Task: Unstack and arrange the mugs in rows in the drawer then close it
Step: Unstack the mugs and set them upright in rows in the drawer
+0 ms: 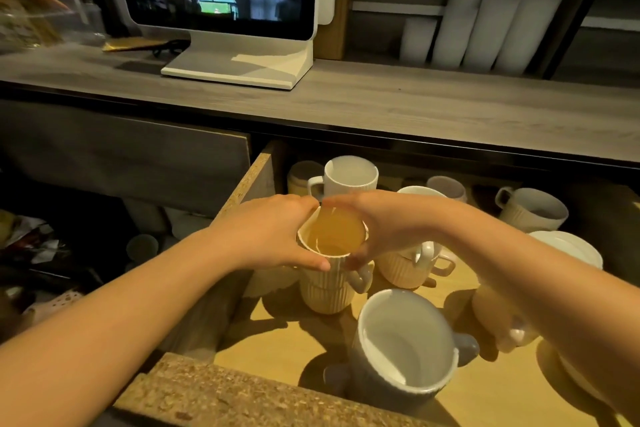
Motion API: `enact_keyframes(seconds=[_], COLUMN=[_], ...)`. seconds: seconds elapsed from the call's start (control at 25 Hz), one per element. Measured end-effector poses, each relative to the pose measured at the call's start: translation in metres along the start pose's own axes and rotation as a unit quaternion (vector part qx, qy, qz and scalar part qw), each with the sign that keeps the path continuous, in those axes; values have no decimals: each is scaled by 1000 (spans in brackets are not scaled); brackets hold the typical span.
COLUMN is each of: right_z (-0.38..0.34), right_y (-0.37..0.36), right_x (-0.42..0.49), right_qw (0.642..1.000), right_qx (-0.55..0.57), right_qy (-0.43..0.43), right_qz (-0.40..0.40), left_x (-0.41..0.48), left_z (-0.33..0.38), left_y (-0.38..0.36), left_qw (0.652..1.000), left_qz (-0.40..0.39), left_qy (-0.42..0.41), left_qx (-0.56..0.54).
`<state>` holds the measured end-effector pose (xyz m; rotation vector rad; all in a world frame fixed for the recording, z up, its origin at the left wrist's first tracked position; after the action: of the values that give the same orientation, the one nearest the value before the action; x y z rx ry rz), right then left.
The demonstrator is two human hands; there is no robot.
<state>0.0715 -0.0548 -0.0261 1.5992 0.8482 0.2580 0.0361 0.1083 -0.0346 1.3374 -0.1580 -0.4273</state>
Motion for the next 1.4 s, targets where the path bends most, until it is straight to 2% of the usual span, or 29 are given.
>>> enact_keyframes(seconds=[0.44, 0.6, 0.8, 1.0, 1.2, 1.4], right_z=[-32, -59, -85, -96, -100, -101], right_y=[16, 9, -8, -28, -48, -60], right_x=[-15, -13, -1, 13, 21, 29], right_qw=[993, 995, 994, 990, 992, 995], right_qx=[44, 22, -106, -138, -114, -82], right_qy=[25, 44, 22, 4, -5, -9], right_qz=[106, 82, 23, -14, -51, -54], left_x=[-25, -42, -54, -48, -43, -43], left_z=[0, -14, -27, -42, -48, -47], left_y=[42, 52, 35, 10, -11, -17], left_qw=[999, 996, 985, 976, 957, 940], left_qz=[-20, -78, -168, -190, -192, -192], left_qy=[-25, -23, -17, -27, -67, -74], left_qx=[10, 34, 44, 105, 207, 272])
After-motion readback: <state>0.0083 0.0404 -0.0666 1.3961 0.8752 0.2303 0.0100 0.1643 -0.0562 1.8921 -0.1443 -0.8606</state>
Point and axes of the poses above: each hand's wrist, its own x-axis towards the middle knuckle, its own y-axis out of the back of the hand, z = x × y, the point moved 1 cm from there along x, towards the middle knuckle, and after that the axes turned 5 degrees about -z, right-handed, at the moved point
